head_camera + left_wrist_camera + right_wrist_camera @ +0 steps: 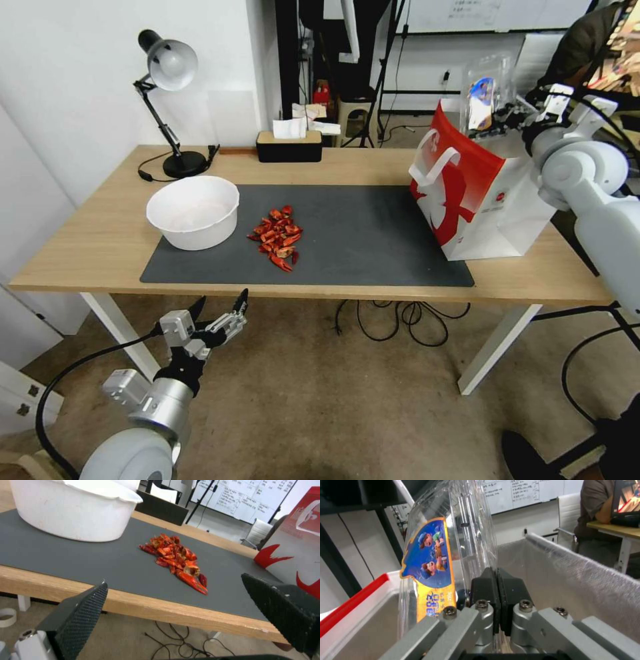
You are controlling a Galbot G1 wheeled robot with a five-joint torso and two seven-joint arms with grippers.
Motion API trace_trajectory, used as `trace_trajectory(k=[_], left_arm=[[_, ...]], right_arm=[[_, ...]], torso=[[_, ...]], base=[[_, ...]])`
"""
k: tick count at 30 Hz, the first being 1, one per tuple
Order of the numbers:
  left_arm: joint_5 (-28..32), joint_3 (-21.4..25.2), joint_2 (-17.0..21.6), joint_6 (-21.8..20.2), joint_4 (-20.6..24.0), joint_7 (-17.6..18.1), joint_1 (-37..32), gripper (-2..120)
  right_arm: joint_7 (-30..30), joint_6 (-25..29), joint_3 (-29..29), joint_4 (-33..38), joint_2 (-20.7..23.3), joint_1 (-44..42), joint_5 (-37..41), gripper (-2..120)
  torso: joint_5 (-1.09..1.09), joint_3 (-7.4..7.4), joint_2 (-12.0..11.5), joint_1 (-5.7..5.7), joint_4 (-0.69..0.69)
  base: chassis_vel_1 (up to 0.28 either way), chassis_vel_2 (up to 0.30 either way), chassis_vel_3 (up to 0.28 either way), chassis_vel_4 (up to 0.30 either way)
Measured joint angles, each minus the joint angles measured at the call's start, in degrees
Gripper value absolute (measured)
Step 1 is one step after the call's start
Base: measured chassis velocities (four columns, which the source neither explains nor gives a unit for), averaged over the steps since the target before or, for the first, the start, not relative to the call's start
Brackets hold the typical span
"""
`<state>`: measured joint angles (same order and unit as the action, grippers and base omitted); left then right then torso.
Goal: Close the disposable takeout box, then place it into the delivery bag.
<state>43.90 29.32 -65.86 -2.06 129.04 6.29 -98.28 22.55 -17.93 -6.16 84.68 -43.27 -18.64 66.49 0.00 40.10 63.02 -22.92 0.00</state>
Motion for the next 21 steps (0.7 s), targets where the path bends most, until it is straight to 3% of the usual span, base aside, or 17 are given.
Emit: trace_trajectory(k=[21], left_arm=[[1.16, 0.16, 0.19, -0.23, 0.14, 0.16, 0.49, 100]], right_arm=[[0.41, -0.21, -0.46, 1.39, 0.57, -1.68, 0.07, 0]], torso=[[0.00, 0.00, 0.00, 0.00, 0.00]], base=[[0.000, 0.000, 0.000, 0.000]])
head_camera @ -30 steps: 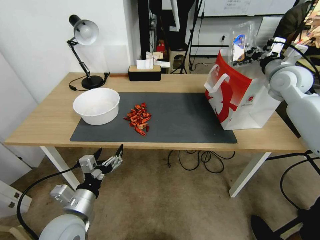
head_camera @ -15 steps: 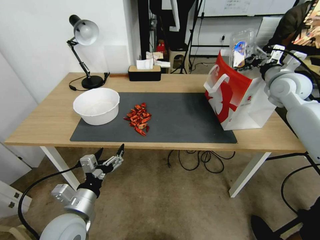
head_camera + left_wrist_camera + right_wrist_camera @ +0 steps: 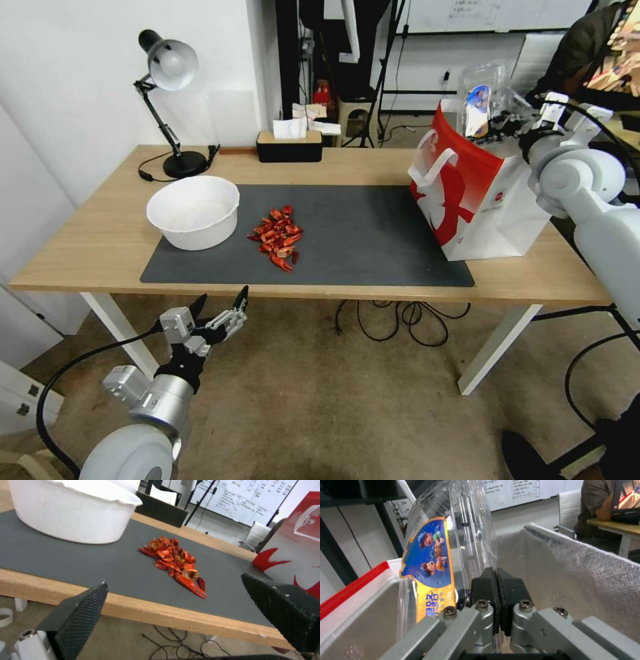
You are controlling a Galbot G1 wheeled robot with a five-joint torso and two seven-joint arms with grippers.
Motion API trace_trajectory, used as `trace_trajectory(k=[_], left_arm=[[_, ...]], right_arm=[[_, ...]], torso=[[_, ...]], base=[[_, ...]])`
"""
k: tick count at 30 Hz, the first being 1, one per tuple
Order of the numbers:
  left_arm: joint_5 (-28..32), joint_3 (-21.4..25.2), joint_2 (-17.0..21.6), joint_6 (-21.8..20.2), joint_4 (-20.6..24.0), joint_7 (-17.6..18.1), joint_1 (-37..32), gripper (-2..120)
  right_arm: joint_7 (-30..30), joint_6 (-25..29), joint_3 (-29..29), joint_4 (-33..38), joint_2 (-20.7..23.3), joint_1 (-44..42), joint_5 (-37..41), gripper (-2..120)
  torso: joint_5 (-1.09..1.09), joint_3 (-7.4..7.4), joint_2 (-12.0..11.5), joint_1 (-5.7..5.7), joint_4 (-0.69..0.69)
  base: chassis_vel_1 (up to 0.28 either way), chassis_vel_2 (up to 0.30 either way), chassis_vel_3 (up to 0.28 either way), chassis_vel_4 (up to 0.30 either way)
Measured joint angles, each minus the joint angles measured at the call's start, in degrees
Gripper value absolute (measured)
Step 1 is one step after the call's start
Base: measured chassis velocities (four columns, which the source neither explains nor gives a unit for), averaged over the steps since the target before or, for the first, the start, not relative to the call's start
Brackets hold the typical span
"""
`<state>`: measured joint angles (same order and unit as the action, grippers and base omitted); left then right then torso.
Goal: Close the disposable takeout box, then place it into the delivery bag.
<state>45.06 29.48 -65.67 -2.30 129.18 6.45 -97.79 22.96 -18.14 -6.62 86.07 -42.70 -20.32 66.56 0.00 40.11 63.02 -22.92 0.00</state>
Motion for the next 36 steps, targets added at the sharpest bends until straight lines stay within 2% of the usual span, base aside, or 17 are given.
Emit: trace_trajectory(k=[30, 32, 35, 36], left_arm=[[0.66, -0.18, -0.04, -1.11, 1.10, 1.05, 0.50, 100], [0.77, -0.18, 0.01, -1.11, 1.14, 1.13, 0.51, 100], [1.21, -0.11, 0.28, -1.11, 1.48, 1.24, 0.45, 100], [1.21, -0.11, 0.28, -1.11, 1.48, 1.24, 0.45, 100]], right_arm=[[-1.14, -0.74, -1.04, 1.20, 1.58, -3.08, -4.35, 0], [-1.14, -0.74, -1.10, 1.35, 1.67, -3.19, -4.42, 1], [-1.12, -0.92, -1.26, 2.04, 2.03, -3.52, -4.46, 16], [-1.12, -0.92, -1.26, 2.04, 2.03, -3.52, -4.46, 16]], torso=[[0.00, 0.00, 0.00, 0.00, 0.00], [0.01, 0.00, 0.00, 0.00, 0.00], [0.01, 0.00, 0.00, 0.00, -0.01], [0.01, 0.00, 0.00, 0.00, -0.01]], base=[[0.000, 0.000, 0.000, 0.000], [0.000, 0.000, 0.000, 0.000], [0.000, 0.000, 0.000, 0.000], [0.000, 0.000, 0.000, 0.000]])
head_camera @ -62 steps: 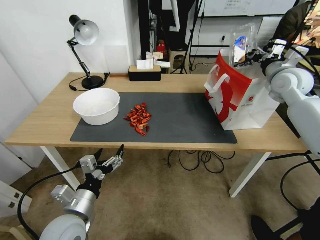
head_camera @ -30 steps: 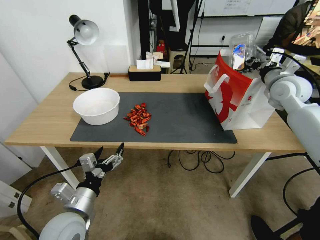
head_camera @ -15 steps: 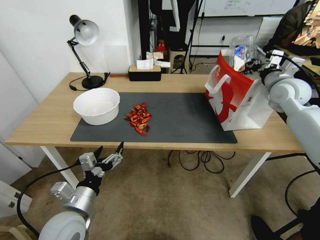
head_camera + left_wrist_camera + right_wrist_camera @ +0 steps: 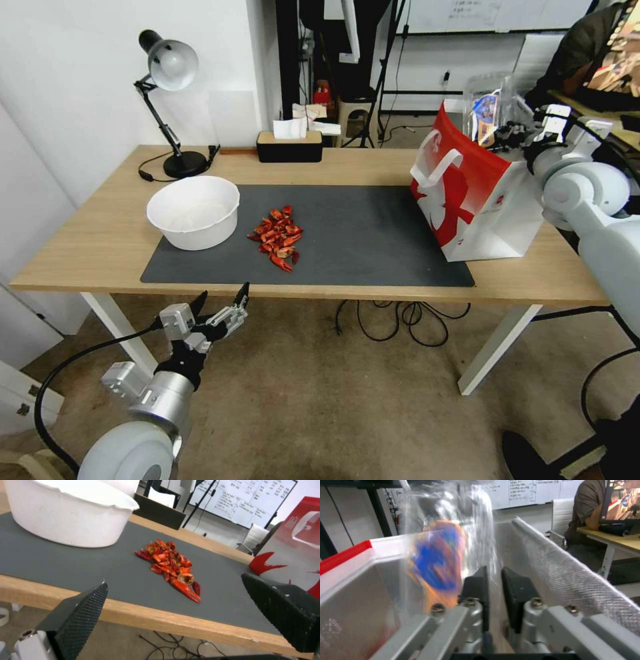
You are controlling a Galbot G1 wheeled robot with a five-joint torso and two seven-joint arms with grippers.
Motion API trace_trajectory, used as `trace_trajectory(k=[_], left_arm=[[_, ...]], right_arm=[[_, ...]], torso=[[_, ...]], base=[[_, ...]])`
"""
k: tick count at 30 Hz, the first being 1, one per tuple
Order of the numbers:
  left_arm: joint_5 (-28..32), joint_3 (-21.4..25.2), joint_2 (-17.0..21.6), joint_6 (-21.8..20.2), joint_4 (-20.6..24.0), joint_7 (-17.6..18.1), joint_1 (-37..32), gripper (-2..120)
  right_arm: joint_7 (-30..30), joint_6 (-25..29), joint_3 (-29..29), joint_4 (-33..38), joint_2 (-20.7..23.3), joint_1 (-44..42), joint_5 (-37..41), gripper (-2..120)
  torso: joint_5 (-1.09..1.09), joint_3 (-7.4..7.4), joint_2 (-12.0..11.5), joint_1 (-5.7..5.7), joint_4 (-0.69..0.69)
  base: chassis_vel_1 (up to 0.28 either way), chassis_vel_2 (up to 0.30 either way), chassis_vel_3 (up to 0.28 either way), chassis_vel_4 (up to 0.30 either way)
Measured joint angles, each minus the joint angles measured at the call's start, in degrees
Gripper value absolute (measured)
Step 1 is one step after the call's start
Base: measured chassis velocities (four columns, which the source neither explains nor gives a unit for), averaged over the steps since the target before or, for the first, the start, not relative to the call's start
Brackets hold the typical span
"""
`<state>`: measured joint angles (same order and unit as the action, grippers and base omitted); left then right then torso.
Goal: Close the disposable takeout box, then place it into the delivery bag.
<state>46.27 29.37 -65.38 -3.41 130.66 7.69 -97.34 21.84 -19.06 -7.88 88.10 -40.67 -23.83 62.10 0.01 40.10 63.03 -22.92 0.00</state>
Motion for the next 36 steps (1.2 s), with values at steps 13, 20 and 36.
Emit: trace_trajectory(k=[13, 20, 36], left_arm=[[0.19, 0.27, -0.01, -0.19, 1.00, 0.29, -0.21, 100], [0.19, 0.40, -0.09, -0.20, 1.15, 0.31, -0.39, 100], [-3.03, 0.69, -0.05, 2.25, 0.57, -0.44, 0.57, 100]], right_arm=[[0.04, -0.15, -0.19, 1.48, 0.37, -0.03, 1.04, 66], [0.04, -0.16, -0.38, 2.01, 0.37, -0.18, 1.26, 89], [-9.21, 6.99, -6.33, 14.75, 4.25, -8.18, 1.32, 100]], torso=[[-0.01, 0.00, 0.00, 0.00, 0.00], [0.00, 0.00, 0.00, 0.00, 0.00], [0.00, 0.00, 0.00, 0.00, 0.01]], base=[[0.000, 0.000, 0.000, 0.000], [0.000, 0.000, 0.000, 0.000], [0.000, 0.000, 0.000, 0.000]])
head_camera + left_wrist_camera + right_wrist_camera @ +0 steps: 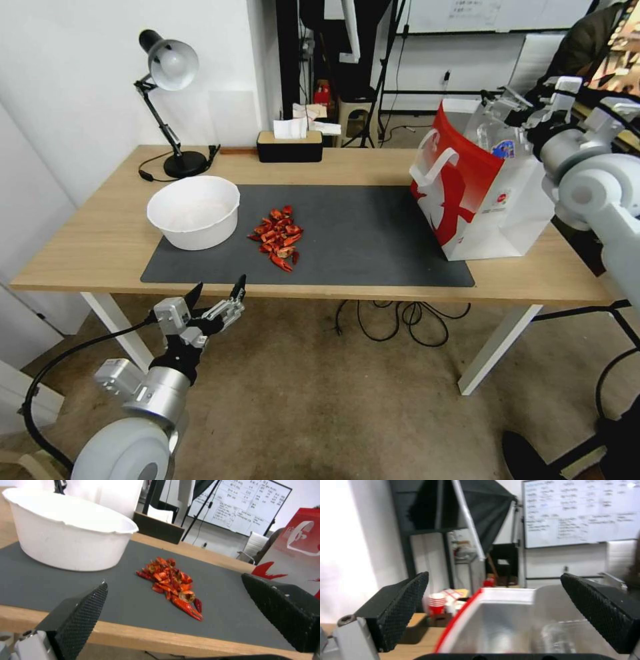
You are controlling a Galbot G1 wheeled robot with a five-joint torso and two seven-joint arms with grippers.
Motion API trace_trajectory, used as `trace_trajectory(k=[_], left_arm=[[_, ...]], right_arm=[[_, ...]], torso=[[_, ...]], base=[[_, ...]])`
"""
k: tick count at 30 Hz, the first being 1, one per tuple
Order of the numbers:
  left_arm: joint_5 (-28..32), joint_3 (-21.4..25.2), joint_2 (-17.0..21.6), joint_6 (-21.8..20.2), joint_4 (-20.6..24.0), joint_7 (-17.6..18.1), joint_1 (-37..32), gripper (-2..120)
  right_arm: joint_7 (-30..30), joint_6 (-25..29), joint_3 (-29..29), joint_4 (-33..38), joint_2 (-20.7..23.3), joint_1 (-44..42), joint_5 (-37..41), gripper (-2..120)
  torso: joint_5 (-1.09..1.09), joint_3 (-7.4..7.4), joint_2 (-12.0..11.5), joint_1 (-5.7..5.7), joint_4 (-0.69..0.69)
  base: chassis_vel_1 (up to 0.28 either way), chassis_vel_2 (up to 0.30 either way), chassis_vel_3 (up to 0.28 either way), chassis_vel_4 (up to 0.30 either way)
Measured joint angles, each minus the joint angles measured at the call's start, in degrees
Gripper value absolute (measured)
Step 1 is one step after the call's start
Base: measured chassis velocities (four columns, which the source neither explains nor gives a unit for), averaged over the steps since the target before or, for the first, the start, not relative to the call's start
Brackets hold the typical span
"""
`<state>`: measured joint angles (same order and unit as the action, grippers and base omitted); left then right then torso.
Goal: Close the disposable takeout box, then place it into the delivery bag.
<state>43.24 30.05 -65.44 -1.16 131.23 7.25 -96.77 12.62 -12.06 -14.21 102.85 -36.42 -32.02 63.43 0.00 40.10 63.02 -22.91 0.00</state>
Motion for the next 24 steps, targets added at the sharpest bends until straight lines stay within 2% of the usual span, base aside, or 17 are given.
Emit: trace_trajectory(k=[2, 5, 7, 8, 11, 12, 13, 16, 21, 24], left_arm=[[-0.20, -0.02, -0.04, 0.22, -0.07, 0.00, 0.11, 100], [-0.53, -0.12, -0.16, 0.65, -0.21, -0.04, 0.16, 100], [-1.61, -0.17, -0.23, 1.70, -0.59, -0.56, 0.08, 100], [-2.60, -0.15, -0.29, 2.44, -0.97, -0.97, -0.01, 100], [-3.48, 0.08, -0.30, 3.46, -1.37, -1.43, -0.26, 100], [-5.07, 0.36, -0.30, 4.90, -1.95, -1.67, -0.37, 100], [-5.07, 0.36, -0.30, 4.90, -1.95, -1.67, -0.37, 100], [-8.84, 0.81, -0.21, 7.81, -3.38, -2.52, -0.28, 100], [-11.14, 1.13, -0.17, 8.86, -4.00, -2.98, -0.05, 100], [-14.66, 1.70, -0.34, 10.20, -5.09, -3.47, 0.12, 100]], right_arm=[[-1.37, 0.98, -1.35, 1.02, 0.08, -1.96, -0.49, 100], [-4.07, 3.30, -4.16, 3.13, 0.26, -6.46, -2.08, 100], [-6.56, 6.11, -7.50, 5.22, 0.27, -11.21, -4.11, 100], [-7.73, 7.33, -9.77, 6.97, 0.19, -14.03, -5.00, 100], [-8.99, 8.20, -12.81, 9.70, -0.32, -18.47, -6.38, 100], [-9.72, 8.72, -15.52, 12.41, -1.29, -22.68, -7.85, 100], [-9.72, 8.72, -15.52, 12.41, -1.29, -22.68, -7.85, 100], [-10.24, 9.78, -18.88, 16.11, -3.67, -30.41, -10.84, 100], [-10.79, 11.52, -21.38, 18.79, -6.89, -37.63, -15.66, 100], [-11.11, 13.29, -23.21, 21.32, -11.58, -44.50, -21.85, 100]], torso=[[0.03, 0.00, 0.00, 0.00, 0.01], [-0.04, 0.00, 0.00, 0.00, 0.00], [0.06, 0.00, 0.00, 0.00, -0.01], [-0.06, -0.01, 0.00, 0.00, 0.00], [-0.02, 0.00, 0.00, 0.00, -0.01], [-0.01, 0.00, 0.00, 0.00, 0.01], [-0.01, 0.00, 0.00, 0.00, 0.01], [0.00, 0.00, 0.00, 0.00, -0.01], [-0.02, 0.00, 0.00, 0.00, -0.01], [-0.04, 0.00, 0.01, 0.00, 0.00]], base=[[0.000, 0.000, 0.000, 0.000], [0.000, 0.000, 0.000, 0.000], [0.000, 0.000, 0.000, 0.000], [0.000, 0.000, 0.000, 0.000], [0.000, 0.000, 0.000, 0.000], [0.000, 0.000, 0.000, 0.000], [0.000, 0.000, 0.000, 0.000], [0.000, 0.000, 0.000, 0.000], [0.000, 0.000, 0.000, 0.000], [0.000, 0.000, 0.000, 0.000]])
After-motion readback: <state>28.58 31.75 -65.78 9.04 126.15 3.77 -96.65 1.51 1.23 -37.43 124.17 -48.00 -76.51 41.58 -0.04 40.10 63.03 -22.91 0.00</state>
